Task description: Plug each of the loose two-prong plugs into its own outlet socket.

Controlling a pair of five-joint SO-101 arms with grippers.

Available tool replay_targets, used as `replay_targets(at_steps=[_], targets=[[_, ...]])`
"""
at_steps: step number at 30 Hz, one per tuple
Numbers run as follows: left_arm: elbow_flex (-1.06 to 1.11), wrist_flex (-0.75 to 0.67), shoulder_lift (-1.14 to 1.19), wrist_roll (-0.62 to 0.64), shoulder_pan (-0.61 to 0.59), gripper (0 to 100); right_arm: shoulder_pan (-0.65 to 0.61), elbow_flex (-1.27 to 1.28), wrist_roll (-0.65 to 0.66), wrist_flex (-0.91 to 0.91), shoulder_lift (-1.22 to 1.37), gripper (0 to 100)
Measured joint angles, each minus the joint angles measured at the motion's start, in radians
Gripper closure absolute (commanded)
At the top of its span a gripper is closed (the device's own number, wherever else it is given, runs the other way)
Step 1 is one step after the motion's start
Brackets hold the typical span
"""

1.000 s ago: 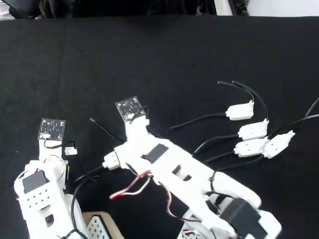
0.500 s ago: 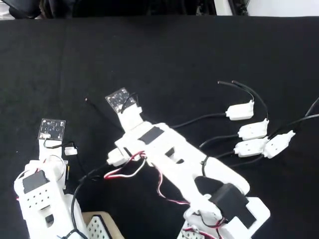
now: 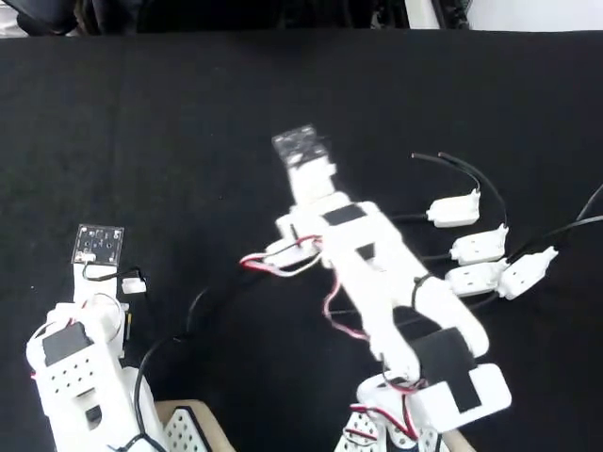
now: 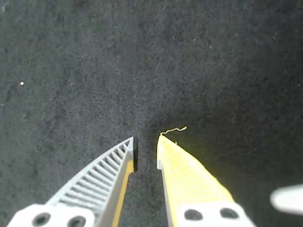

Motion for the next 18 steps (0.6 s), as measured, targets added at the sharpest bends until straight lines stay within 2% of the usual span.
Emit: replay_targets(at_steps=[6,14,18], targets=[[0.0,0.0,0.0,0.0,0.0,91,0.058,0.049,0.0,-0.101,0.0,97.5],[0.0,0.0,0.0,0.0,0.0,91,0.058,0.051,0.023,-0.046,0.0,67.3],[0.0,0.0,0.0,0.0,0.008,91,0.052,0.049,0.035,-0.005,0.0,63.8]])
